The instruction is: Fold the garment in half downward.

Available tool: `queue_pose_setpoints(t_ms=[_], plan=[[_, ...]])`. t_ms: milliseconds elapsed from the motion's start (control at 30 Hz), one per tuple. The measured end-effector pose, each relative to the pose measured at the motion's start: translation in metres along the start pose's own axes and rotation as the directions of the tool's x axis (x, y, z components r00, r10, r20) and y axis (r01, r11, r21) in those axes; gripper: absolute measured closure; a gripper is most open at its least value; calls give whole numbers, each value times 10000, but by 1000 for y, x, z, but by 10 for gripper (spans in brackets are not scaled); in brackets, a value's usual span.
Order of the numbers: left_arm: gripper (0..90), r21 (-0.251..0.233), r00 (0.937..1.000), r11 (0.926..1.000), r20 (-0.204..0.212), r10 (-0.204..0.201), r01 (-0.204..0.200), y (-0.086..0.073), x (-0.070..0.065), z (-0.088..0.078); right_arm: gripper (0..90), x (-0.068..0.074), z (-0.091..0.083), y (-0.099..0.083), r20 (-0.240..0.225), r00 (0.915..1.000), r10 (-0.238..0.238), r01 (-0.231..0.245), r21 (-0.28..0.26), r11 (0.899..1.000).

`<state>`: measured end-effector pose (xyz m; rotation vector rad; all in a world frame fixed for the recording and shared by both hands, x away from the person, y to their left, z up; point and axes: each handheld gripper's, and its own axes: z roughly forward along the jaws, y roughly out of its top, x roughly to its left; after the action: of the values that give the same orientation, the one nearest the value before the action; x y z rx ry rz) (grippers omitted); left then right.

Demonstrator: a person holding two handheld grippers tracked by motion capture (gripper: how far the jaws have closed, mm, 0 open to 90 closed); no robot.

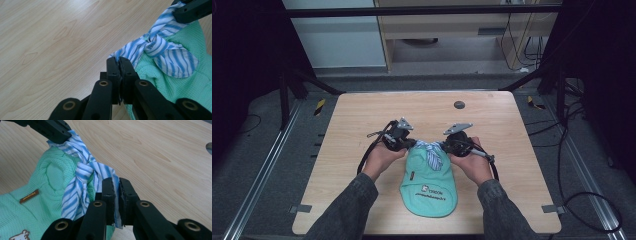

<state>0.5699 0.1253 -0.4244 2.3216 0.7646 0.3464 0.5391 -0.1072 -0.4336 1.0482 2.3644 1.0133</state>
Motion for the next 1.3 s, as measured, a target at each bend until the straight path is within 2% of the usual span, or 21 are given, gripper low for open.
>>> queue_pose_setpoints(t_ms=[500, 867, 1300], plan=[[880, -131, 9990, 9990, -117, 422, -424, 11, -2, -17, 838, 0, -13, 14, 142, 9983, -573, 573, -9, 9984], [880, -224, 9977, 9980, -333, 589, -597, 19, 3, -21, 836, -1, -18, 26, 213, 9967, -780, 781, -38, 9969], [880, -328, 9965, 9967, -391, 732, -745, 25, 2, -25, 836, -5, -22, 30, 366, 9954, -887, 892, -123, 9959]])
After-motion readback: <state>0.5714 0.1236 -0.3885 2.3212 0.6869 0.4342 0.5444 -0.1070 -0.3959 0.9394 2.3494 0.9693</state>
